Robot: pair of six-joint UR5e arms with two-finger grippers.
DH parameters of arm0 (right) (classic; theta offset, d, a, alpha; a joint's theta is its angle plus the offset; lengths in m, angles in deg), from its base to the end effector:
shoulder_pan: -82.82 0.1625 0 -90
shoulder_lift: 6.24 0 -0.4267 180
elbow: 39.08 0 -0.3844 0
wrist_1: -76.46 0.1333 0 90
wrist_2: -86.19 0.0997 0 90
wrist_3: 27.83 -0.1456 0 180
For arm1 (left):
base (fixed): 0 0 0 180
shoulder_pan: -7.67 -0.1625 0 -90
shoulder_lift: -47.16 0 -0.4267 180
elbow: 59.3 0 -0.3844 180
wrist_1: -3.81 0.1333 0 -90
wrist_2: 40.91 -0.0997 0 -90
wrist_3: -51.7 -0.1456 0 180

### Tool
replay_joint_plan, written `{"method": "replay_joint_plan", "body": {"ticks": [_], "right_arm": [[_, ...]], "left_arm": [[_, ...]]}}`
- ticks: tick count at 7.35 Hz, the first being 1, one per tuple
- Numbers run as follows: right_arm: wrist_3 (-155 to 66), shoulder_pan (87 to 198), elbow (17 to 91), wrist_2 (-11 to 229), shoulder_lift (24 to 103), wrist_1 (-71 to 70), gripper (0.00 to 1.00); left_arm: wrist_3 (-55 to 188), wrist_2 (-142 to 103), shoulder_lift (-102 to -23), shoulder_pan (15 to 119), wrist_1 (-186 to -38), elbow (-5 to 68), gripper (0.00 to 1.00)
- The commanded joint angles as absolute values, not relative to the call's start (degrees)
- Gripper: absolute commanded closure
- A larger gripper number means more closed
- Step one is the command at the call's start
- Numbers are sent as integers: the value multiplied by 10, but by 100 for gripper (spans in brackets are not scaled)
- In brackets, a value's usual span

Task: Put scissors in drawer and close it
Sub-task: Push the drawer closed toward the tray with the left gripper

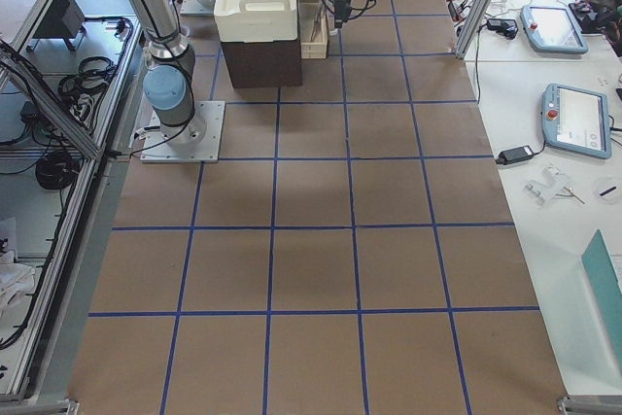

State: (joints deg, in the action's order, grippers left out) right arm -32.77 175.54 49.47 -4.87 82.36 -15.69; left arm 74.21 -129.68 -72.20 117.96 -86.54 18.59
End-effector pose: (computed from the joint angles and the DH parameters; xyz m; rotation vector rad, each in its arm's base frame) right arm 0.1542 -0.4933 0.4478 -0.0611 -3.1245 0.0618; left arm -0.3455 -0.5411 0.2515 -0.0635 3.0161 0.4466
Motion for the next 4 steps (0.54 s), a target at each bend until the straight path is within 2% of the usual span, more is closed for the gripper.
{"method": "replay_joint_plan", "body": {"ticks": [1, 4], "right_arm": [[-326, 1755, 498, -52, 824, -157, 0], [-327, 1755, 498, -52, 824, -157, 0]], "left_arm": [[741, -1288, -711, 1180, -902, 193, 0], [741, -1278, -695, 1181, -911, 225, 0]]}}
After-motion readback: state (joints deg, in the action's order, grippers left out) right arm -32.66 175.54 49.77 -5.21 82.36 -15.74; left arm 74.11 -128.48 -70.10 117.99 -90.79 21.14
